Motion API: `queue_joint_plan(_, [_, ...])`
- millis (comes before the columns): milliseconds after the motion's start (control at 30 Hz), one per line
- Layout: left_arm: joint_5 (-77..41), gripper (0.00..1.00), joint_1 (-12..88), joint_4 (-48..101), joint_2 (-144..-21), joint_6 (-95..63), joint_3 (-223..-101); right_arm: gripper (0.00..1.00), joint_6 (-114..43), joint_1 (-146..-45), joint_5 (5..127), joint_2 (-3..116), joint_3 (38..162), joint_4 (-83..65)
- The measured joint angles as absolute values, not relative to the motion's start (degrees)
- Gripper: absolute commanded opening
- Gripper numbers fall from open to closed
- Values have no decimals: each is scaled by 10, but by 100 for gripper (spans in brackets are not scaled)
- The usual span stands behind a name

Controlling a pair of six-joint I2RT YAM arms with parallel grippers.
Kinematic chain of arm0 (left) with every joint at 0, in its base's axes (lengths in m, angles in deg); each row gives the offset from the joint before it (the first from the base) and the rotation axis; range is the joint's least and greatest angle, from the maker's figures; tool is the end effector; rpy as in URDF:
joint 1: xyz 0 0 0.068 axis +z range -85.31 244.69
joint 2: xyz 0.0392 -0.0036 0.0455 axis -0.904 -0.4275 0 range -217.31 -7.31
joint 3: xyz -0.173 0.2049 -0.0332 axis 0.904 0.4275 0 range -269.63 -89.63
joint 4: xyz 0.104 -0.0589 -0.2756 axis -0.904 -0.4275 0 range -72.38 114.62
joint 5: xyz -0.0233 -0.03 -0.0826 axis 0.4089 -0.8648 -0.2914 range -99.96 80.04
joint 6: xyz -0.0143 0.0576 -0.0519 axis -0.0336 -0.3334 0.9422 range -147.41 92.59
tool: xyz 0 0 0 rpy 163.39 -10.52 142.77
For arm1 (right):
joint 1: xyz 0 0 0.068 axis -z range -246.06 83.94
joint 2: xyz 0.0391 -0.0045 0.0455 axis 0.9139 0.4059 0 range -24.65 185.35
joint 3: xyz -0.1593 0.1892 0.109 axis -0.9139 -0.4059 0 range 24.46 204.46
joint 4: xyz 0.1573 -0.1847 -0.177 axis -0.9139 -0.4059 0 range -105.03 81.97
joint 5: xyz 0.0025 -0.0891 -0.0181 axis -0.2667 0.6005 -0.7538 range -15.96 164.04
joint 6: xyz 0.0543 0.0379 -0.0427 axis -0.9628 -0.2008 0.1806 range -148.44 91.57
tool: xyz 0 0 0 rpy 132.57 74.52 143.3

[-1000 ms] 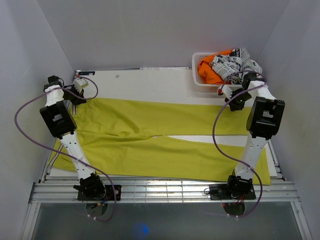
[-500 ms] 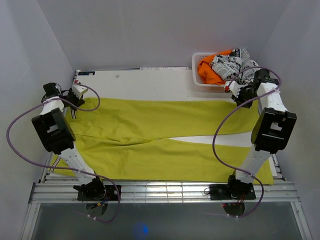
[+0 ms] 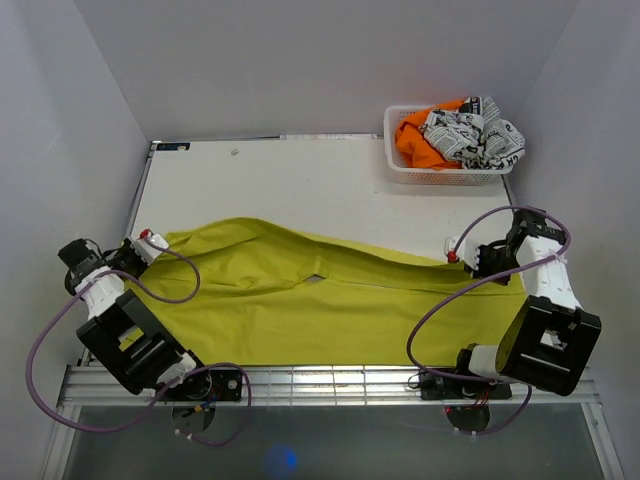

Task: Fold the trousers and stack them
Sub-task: Fold the trousers

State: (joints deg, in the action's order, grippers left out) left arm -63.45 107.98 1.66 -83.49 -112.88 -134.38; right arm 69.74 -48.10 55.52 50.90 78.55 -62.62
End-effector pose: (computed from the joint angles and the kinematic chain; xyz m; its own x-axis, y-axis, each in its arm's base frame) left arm 0.2553 0.1659 0.1763 -0.1138 0.7076 -0.6974 0.5846 0.6153 0.5288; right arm 0.2695 -0.0647 0.1837 -0.0858 -0.9588 -0.2709 -0.9451 0.1644 -0.2825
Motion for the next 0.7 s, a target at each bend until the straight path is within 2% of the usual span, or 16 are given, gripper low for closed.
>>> queue_joint_plan(33, [-634,28,1098,-14,-832,-1156,-1333,8,708,-475,562,502,766,-629])
queue_joint_plan(100, [-628,54,1126,-75,-835,-1201,-1327,8,723,-466,574,500,738,-632])
queue_joint_plan(133, [-628,58,1139,-106,-836,-1218,-1329,8,728,-462,579,501,728,-633])
queue_joint_plan(167, [-629,72,1152,-137,-836,-1231,-1332,8,732,-459,582,502,723,-632])
queue_joint_plan(267, [-633,74,1178,-225,-840,-1264,-1364,8,738,-455,587,504,723,-630])
queue_joint_plan(367, [-646,82,1189,-268,-840,-1272,-1405,8,739,-455,584,505,729,-633])
queue_joint_plan(533, [-652,83,1182,-314,-841,-1289,-1442,8,738,-454,576,508,749,-635])
queue_joint_plan(700, [-605,83,1155,-346,-861,-1309,-1453,8,733,-454,567,513,762,-641])
